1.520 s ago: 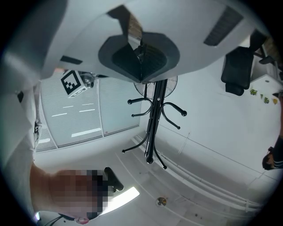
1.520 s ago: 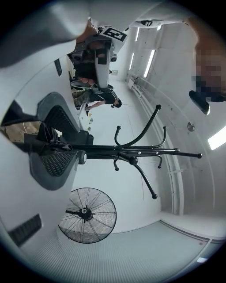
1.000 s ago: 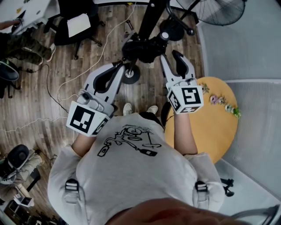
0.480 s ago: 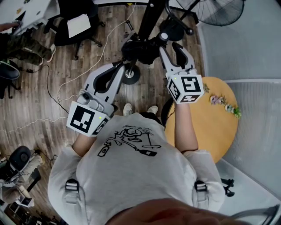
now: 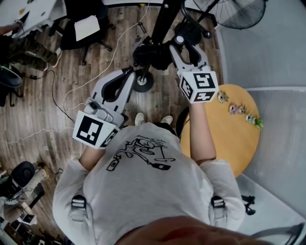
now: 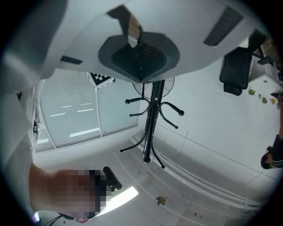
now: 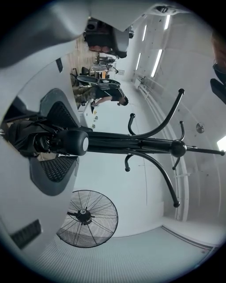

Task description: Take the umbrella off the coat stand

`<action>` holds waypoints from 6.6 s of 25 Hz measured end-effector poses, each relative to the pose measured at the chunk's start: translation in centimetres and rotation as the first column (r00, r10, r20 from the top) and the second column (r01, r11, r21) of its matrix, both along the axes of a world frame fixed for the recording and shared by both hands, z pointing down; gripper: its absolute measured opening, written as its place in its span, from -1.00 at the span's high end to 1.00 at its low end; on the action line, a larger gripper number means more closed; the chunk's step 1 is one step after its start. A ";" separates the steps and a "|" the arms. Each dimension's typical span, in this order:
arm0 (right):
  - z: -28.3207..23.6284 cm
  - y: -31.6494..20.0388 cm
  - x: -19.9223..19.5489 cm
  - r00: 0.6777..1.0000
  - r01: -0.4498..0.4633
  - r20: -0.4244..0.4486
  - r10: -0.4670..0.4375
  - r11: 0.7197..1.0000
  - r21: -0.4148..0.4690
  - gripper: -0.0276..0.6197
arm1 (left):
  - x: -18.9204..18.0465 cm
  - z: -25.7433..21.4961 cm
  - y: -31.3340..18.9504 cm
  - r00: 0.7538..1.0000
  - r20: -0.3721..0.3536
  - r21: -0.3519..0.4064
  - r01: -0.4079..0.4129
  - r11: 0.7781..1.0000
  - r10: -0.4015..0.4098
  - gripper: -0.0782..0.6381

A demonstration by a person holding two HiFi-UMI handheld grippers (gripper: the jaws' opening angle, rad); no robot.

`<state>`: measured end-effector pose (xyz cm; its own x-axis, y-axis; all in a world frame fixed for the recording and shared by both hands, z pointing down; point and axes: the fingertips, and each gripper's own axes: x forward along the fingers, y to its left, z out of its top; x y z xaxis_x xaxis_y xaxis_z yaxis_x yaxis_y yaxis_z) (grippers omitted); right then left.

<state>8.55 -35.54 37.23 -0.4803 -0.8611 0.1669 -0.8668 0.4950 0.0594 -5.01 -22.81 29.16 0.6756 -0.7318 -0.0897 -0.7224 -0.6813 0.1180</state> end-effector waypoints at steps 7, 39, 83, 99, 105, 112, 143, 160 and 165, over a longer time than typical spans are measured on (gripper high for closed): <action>0.6 -1.8 -0.7 1.000 0.013 -0.010 -0.013 1.000 -0.012 0.22 | -0.3 0.0 0.1 1.000 -0.001 -0.002 0.007 1.000 -0.007 0.76; -0.6 -2.5 -0.8 0.999 0.009 0.036 -0.009 1.000 0.010 0.25 | -0.7 0.2 0.1 1.000 -0.002 -0.004 0.007 1.000 -0.007 0.76; -6.1 2.4 2.1 0.998 -0.036 0.055 0.032 0.997 0.063 0.25 | -0.3 -0.5 1.3 1.000 0.003 0.011 -0.006 1.000 0.006 0.76; -6.9 3.9 3.3 0.997 -0.053 0.059 0.049 0.995 0.079 0.25 | 0.8 -0.3 2.0 1.000 0.004 0.017 -0.020 1.000 0.020 0.76; -7.7 4.5 3.3 0.997 -0.064 0.052 0.059 0.994 0.088 0.25 | 0.7 -0.6 2.3 1.000 -0.001 0.020 -0.027 0.999 0.027 0.76; -8.2 5.0 3.7 0.997 -0.071 0.048 0.067 0.993 0.090 0.25 | 1.1 -0.7 2.3 0.999 -0.002 0.019 -0.037 0.999 0.037 0.76; -10.2 5.9 3.8 0.996 -0.070 0.056 0.063 0.988 0.135 0.25 | 1.0 -0.9 2.6 0.999 -0.003 0.023 -0.037 0.999 0.037 0.76; -6.9 8.5 3.7 0.998 -0.049 0.041 0.046 0.996 0.074 0.25 | 1.2 -0.3 1.9 0.999 0.002 0.011 -0.042 0.999 0.042 0.76; -6.3 9.3 3.8 0.999 -0.046 0.030 0.044 0.997 0.063 0.25 | 1.3 -0.1 1.8 0.999 0.003 0.007 -0.042 0.999 0.041 0.76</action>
<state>12.30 -26.25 30.88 -0.4443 -0.8905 0.0982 -0.8901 0.4512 0.0642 -3.74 -21.06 29.08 0.7056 -0.7025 -0.0926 -0.6938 -0.7115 0.1112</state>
